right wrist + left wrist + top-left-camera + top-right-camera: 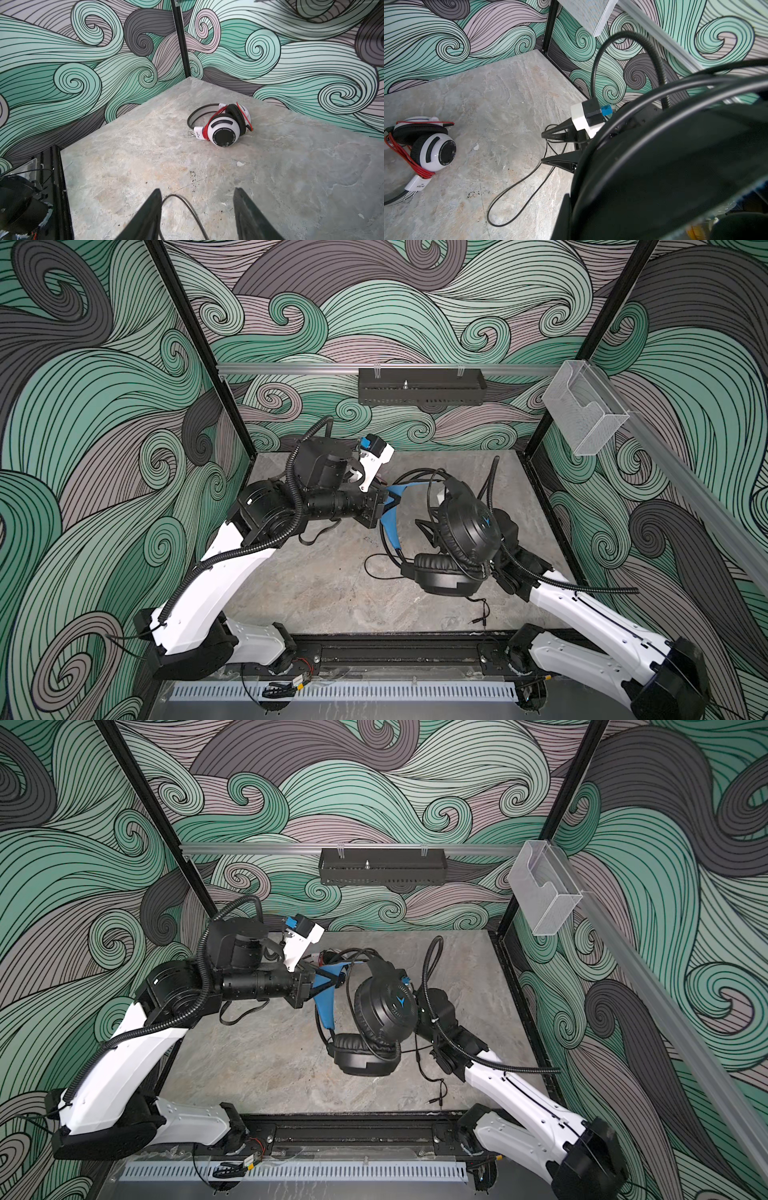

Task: Wrap the headphones

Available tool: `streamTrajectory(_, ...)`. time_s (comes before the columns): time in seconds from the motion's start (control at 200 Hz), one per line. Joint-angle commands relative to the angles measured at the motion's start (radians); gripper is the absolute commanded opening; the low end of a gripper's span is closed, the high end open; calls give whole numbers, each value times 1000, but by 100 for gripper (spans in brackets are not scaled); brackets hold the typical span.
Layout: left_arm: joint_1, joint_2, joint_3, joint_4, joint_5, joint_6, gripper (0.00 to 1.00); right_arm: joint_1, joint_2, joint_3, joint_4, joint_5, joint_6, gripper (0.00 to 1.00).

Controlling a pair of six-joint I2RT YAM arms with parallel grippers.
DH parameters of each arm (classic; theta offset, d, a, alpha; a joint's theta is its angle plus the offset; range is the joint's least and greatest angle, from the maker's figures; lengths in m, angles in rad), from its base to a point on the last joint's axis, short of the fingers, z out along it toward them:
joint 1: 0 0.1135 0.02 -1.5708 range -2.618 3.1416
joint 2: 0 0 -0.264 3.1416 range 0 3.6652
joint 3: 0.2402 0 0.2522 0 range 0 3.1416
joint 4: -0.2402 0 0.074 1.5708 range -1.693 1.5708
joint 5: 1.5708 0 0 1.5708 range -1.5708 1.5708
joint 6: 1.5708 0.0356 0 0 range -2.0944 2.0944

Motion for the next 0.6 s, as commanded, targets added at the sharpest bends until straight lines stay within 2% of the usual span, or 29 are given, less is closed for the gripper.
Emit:
streamTrajectory(0.0,18,12,95,62,57,-67,0,-5,-15,-45,68,28,46,55)
streamTrajectory(0.21,35,52,179,39,87,-115,0,-6,-1,-131,179,14,124,48)
streamTrajectory(0.425,39,69,188,65,89,-169,0,-3,26,-222,295,5,186,31)
streamTrajectory(0.595,48,107,211,66,94,-201,0,5,12,-234,285,-4,174,26)
